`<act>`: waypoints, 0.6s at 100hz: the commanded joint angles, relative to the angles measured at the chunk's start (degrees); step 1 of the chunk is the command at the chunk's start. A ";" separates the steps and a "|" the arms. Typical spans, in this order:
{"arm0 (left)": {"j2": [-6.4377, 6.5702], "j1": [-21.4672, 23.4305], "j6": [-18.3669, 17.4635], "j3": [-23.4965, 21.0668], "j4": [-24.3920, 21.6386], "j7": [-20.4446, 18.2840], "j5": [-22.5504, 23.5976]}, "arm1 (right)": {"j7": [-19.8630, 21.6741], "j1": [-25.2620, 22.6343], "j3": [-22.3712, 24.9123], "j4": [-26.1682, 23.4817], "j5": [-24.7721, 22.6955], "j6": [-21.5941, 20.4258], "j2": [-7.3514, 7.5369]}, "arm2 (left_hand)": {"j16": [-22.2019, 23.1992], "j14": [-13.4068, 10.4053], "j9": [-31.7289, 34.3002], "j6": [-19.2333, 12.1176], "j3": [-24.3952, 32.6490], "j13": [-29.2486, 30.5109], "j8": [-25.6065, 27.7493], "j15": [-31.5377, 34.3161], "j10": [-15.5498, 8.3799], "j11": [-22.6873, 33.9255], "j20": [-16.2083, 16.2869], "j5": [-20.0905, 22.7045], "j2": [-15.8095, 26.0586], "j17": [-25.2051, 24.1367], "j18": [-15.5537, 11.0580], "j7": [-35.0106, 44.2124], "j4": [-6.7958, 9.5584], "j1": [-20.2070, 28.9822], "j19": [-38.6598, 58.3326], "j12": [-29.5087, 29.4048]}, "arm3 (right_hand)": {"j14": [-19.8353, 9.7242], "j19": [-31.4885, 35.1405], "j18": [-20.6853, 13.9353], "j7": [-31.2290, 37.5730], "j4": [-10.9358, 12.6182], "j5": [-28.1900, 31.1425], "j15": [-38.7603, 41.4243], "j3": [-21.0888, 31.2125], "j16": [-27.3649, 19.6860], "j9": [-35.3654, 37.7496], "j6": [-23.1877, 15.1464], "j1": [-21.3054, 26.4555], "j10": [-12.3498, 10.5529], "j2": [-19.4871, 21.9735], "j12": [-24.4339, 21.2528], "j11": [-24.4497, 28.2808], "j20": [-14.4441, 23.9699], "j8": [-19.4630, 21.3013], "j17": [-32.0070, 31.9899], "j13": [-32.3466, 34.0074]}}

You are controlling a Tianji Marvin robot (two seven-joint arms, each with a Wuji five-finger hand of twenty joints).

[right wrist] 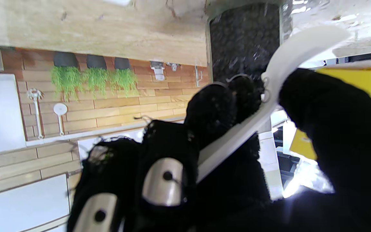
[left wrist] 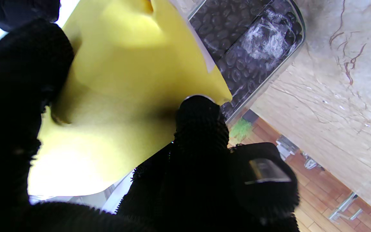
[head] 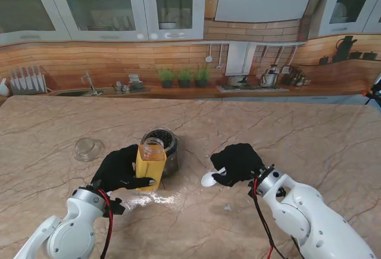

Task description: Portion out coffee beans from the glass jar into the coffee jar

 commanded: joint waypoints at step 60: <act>-0.27 0.87 -0.29 -0.05 -0.72 0.27 -0.20 | 0.58 -6.56 -4.20 3.15 -0.36 7.85 0.12 | 0.26 1.91 7.35 -14.29 25.52 -0.43 3.57 0.35 -6.19 8.31 0.78 6.14 8.84 0.88 -2.67 12.74 13.27 9.83 7.44 3.06 | 1.47 1.81 -4.07 -2.31 -17.08 -4.82 -13.81 5.40 -7.36 -2.07 -6.93 1.12 1.51 5.27 -4.03 -7.06 -7.77 4.40 -0.83 -0.01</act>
